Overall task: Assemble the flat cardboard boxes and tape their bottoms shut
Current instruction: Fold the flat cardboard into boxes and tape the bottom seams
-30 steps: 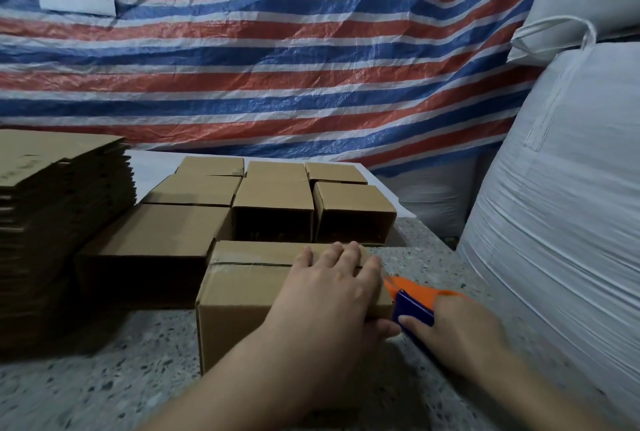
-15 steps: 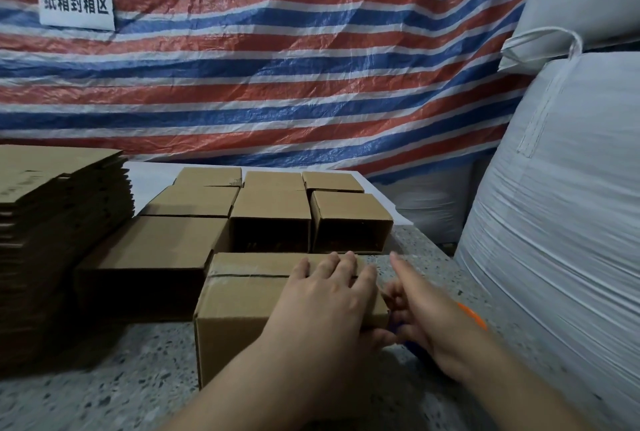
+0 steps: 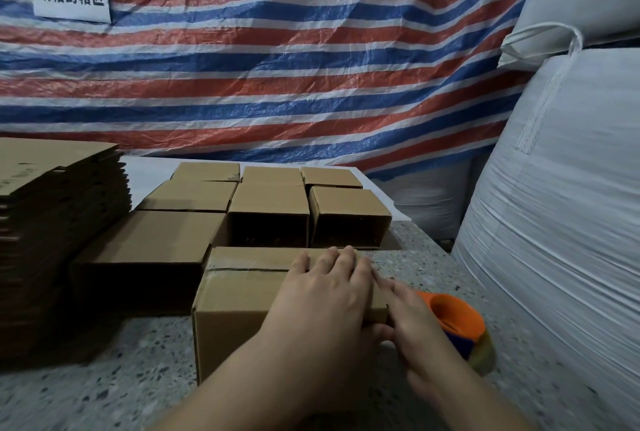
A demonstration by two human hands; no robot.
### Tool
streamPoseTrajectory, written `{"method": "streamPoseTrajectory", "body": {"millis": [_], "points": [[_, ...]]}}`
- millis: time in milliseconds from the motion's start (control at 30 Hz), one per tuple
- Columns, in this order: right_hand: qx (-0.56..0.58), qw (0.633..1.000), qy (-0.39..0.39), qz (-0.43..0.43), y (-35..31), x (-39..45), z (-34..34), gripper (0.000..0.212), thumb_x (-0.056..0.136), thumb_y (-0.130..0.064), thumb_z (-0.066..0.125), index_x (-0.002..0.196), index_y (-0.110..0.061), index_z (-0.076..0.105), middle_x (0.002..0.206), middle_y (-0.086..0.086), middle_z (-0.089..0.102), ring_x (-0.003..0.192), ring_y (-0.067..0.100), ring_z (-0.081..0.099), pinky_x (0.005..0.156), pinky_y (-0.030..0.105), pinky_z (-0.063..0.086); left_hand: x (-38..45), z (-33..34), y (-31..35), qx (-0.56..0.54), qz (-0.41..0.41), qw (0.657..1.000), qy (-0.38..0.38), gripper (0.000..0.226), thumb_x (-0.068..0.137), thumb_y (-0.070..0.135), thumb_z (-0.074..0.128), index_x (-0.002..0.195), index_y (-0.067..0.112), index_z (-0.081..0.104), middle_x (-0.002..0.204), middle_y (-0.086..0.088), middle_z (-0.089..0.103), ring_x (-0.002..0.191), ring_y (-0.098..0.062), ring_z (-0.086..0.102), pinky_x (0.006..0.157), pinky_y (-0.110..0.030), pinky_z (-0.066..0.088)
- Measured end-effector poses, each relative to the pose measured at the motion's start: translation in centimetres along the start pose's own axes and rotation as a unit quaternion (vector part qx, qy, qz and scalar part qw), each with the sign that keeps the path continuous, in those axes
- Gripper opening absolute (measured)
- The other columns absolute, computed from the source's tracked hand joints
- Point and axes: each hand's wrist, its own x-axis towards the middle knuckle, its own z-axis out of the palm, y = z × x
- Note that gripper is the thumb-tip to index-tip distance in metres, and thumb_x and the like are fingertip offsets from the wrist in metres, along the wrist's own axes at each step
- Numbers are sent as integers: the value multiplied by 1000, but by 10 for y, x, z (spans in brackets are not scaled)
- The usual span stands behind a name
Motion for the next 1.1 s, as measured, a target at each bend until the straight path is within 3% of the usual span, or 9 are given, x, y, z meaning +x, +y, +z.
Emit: {"method": "streamPoseTrajectory", "body": {"millis": [133,200,367,433,533,700,900,1000,1100], "points": [[-34,992,-25,-121,-1,-12,-3,59,75,-93,32,126,-66,45,131,-46,46,119,-26,41,95,17,41,0,-2,-1,-10,-6,1000,-12,103,93,64,41,148,14,-30,165,-6,-10,151,-22,-6,121,-44,0],[-36,989,-59,-127,0,-18,2,69,58,-106,26,122,-80,36,127,-60,36,116,-37,31,92,13,32,-1,-2,-3,-12,4,1000,-18,111,92,57,52,145,13,-36,164,-8,-13,151,-22,-7,121,-43,-1],[37,995,-14,-95,26,-24,21,53,52,-101,48,98,-78,59,126,-39,55,117,-18,45,106,24,31,-3,-1,-4,-25,12,1000,-2,116,89,54,58,145,16,-36,164,-8,-15,151,-22,-9,121,-44,-2],[30,994,-12,-100,34,-25,18,84,45,-103,51,115,-59,66,124,-34,62,124,-8,49,106,27,36,-3,0,-4,-24,16,1000,1,115,89,54,58,145,18,-35,164,-8,-16,151,-23,-11,122,-45,-3],[-22,997,0,-80,32,-25,9,111,33,-110,41,126,-51,60,121,-34,60,117,-13,49,97,20,39,-4,1,-6,-52,30,998,24,110,90,56,55,146,23,-33,162,-2,-23,149,-19,-20,122,-46,-5],[-40,988,-46,-145,13,-24,4,90,45,-104,49,127,-70,36,135,-49,40,123,-27,36,93,8,38,-19,-11,-18,-96,72,981,152,98,89,53,48,152,28,-22,162,12,-20,143,-2,-30,121,-41,-15],[-75,967,-143,-195,27,-19,-1,92,68,-83,62,141,-61,12,131,-54,41,123,-20,46,89,7,47,-77,23,-56,-282,-109,873,382,71,92,63,42,153,32,23,154,21,28,140,9,23,112,-25,27],[-70,973,-130,-179,34,-19,4,83,78,-66,60,145,-61,12,138,-34,49,123,-7,54,98,23,52,-94,43,-67,-471,-242,795,296,61,85,66,40,143,47,31,139,31,42,128,7,38,97,-22,35],[-61,981,-29,-183,19,-20,16,53,82,-62,54,133,-45,55,113,-11,72,103,4,68,84,25,59,-89,43,-71,-552,-240,750,274,25,94,45,45,116,56,48,105,48,55,108,22,49,80,-11,38]]}}
